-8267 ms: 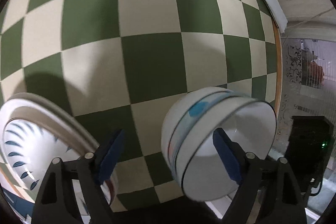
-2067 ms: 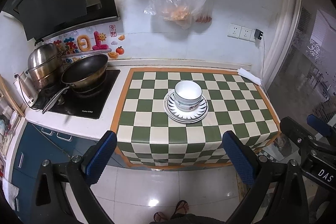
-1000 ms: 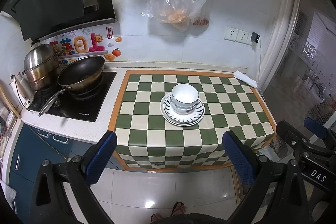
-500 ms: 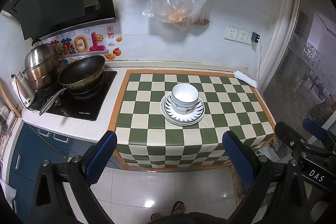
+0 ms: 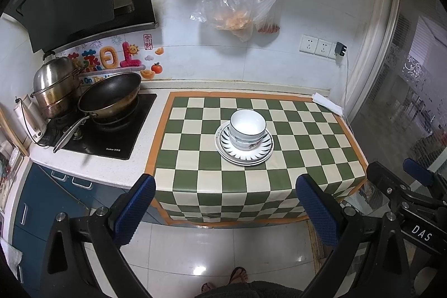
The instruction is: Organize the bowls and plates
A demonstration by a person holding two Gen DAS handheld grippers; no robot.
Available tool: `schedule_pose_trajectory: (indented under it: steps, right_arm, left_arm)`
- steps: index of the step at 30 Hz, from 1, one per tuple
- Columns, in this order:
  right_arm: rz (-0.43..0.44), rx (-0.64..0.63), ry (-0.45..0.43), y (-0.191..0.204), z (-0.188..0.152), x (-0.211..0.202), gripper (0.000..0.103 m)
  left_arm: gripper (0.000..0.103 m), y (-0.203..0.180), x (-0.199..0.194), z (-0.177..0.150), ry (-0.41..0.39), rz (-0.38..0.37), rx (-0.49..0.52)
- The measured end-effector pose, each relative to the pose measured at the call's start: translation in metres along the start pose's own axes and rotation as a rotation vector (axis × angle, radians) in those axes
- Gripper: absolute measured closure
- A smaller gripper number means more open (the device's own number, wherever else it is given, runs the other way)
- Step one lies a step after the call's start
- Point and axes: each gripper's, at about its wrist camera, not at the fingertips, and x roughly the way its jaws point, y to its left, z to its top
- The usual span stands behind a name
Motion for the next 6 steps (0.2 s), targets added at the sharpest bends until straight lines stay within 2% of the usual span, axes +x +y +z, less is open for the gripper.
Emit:
schedule_pose_trajectory:
  steps: [6]
  right_arm:
    - [0.001, 0.001, 0.0, -0.0004, -0.0009, 0.0, 0.001]
  left_arm:
    - [0.0, -0.0005, -0.001, -0.0003, -0.002, 0.001, -0.005]
